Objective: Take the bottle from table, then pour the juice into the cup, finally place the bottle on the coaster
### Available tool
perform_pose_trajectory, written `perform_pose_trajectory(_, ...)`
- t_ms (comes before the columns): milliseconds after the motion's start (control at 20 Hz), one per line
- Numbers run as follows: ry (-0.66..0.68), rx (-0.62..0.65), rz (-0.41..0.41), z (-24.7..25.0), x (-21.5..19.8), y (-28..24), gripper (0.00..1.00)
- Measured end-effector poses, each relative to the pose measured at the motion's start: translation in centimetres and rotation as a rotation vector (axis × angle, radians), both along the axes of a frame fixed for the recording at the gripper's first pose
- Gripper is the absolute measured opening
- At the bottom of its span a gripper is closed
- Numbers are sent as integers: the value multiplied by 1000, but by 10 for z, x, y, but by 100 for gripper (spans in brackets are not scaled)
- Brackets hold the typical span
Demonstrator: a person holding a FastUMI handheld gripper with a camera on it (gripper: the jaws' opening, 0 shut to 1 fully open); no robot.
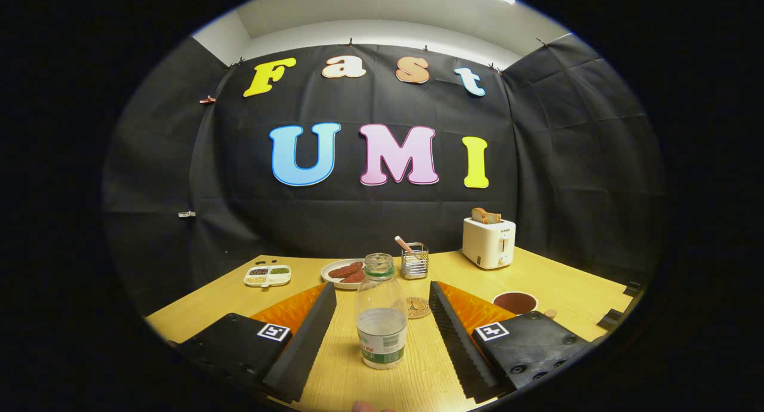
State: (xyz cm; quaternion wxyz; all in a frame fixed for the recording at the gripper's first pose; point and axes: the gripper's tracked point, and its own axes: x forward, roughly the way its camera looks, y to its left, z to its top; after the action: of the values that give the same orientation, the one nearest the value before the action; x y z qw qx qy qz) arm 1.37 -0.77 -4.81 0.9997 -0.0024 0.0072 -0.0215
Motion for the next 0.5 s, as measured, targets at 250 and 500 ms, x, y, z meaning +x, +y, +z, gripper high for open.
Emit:
perform_pose_trajectory(250,51,-19,5,-40,13,9,96)
perform_pose_trajectory(500,71,-9,-40,-66,31,8,96)
